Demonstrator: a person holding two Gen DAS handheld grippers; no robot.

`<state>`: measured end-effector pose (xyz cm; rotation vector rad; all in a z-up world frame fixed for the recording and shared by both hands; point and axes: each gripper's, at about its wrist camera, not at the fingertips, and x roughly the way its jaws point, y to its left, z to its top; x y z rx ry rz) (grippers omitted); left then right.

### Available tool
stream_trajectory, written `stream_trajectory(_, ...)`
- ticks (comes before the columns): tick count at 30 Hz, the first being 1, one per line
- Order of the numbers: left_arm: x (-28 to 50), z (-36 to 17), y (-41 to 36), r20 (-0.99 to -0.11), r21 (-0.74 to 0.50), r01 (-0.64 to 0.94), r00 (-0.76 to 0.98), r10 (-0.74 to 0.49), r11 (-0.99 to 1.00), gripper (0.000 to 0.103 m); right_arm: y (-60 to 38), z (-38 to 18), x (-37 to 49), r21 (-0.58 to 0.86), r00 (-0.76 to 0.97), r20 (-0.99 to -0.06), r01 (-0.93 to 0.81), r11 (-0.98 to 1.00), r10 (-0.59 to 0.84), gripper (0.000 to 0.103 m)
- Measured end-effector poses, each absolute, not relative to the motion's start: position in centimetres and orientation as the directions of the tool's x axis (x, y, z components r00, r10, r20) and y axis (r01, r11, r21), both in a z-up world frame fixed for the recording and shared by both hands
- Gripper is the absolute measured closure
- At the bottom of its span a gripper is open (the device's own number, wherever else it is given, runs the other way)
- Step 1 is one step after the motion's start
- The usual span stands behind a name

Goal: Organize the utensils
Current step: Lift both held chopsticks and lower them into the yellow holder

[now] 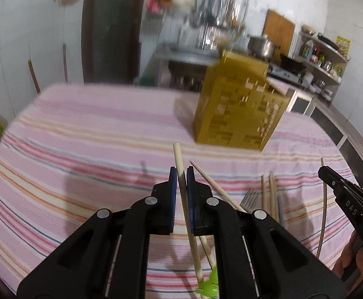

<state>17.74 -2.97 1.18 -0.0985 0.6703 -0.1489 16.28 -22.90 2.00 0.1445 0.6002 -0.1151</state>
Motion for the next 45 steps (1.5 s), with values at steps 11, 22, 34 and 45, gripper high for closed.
stream_trajectory(11, 13.5, 7.2, -2.6, -0.428, -0.103, 0.149, 0.886, -0.179, 0.983, 0.099, -22.6, 6.0, 13.4, 0.114, 0.914, -0.401, 0.119, 0.986, -0.064, 0.097)
stream_trajectory(22, 12.4, 8.7, -2.7, -0.377, -0.091, 0.161, 0.908, -0.184, 0.983, 0.099, -21.8, 7.0, 12.1, 0.068, 0.949, -0.301, 0.123, 0.990, -0.097, 0.097)
stream_trajectory(34, 13.1, 12.2, -3.3, -0.311, -0.094, 0.195, 0.926, -0.215, 0.976, 0.099, -21.0, 11.3, 11.7, 0.042, 0.977, -0.193, 0.098, 0.994, -0.088, 0.097)
stream_trajectory(45, 21.0, 21.4, -5.0, -0.147, -0.157, 0.228, 0.957, -0.251, 0.961, 0.099, -21.9, 19.0, 19.0, 0.093, 0.996, -0.051, 0.073, 0.993, -0.068, 0.097)
